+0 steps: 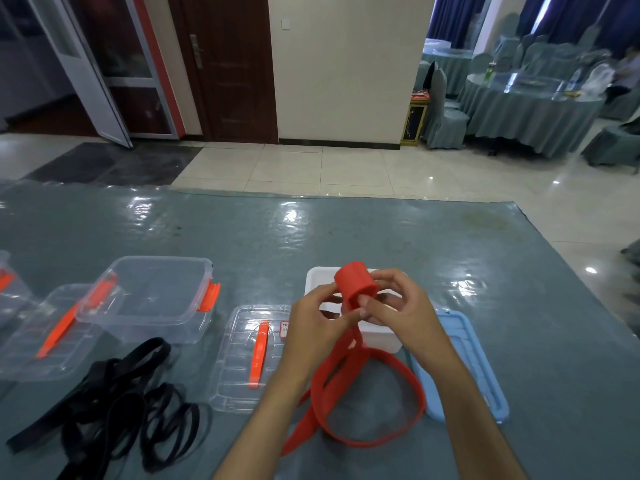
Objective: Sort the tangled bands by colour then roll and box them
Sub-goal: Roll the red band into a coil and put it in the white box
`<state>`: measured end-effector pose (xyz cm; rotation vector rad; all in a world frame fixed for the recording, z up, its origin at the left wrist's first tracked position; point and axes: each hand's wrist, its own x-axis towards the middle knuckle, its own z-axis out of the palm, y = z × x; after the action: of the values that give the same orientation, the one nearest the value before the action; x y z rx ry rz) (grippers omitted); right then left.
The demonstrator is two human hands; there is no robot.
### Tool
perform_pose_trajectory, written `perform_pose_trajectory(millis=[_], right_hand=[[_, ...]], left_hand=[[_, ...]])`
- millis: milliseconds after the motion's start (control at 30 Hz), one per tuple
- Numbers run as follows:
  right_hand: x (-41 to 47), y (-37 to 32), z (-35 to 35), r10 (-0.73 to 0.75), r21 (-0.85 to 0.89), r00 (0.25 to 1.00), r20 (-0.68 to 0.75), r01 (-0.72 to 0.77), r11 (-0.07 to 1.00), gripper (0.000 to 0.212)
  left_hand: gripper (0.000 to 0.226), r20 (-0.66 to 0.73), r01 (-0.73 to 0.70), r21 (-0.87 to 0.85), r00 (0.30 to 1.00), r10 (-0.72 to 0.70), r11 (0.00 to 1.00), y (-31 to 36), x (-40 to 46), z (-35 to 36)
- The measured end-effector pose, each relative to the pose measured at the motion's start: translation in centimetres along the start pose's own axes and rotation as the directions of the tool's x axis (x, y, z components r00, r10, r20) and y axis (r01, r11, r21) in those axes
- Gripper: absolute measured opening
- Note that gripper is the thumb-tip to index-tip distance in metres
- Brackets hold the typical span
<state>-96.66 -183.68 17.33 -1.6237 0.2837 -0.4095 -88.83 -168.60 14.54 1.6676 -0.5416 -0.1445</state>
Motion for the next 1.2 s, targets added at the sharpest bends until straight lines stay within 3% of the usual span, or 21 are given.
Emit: perform_pose_trajectory(millis=[167,233,333,433,567,733,1033,1200], right_hand=[[-0.6,-0.6,0.0,0.048,0.101,0.981,0.190,-0.068,0.993,0.049],[-0.5,-1.0,0.2,0.089,0.050,0.985,0.148,-0.098,0.994,0.050],[-0.3,-1.6,0.6,0.118,-0.092,0.993,-0.008,-0.119,0.989,0.047],[-0.2,-1.7,0.5,0.021,-0.176,0.993,-0.119,-0.042,0.984,0.020],[-0.2,-1.6,0.3,0.020,-0.047,0.978,-0.210,-0.031,0.998,0.018],[-0.4,-1.7,0.1,-0.002,-0.018,0.980,-0.197,-0.001,1.000,0.018],[-0.9,-1.8,0.3,-0.026,-0.052,0.985,-0.170,0.018,0.998,0.014],[-0.9,-1.9,0.4,-0.020,-0.085,0.985,-0.171,0.005,0.996,0.012]], left_hand=[[0.038,-0.068,-0.097,0.128,0.992,0.107,0.987,-0.3,-0.4,-0.5],[0.035,-0.017,-0.084,0.139,0.996,0.087,0.987,-0.4,-0.3,-0.5],[0.035,0.042,-0.116,0.367,0.993,0.108,0.923,-0.5,-0.2,-0.6],[0.035,0.080,-0.163,0.484,0.987,0.141,0.860,-0.4,-0.2,-1.0],[0.063,0.151,-0.095,0.353,0.988,0.043,0.931,-0.4,-0.5,-1.3],[0.046,0.065,-0.160,0.027,0.985,0.158,0.987,0.5,-0.9,-0.3],[0.044,0.044,-0.345,0.203,0.938,0.343,0.916,0.6,-0.8,-0.5],[0.046,0.056,-0.342,0.226,0.939,0.339,0.912,0.1,-0.8,-1.0]])
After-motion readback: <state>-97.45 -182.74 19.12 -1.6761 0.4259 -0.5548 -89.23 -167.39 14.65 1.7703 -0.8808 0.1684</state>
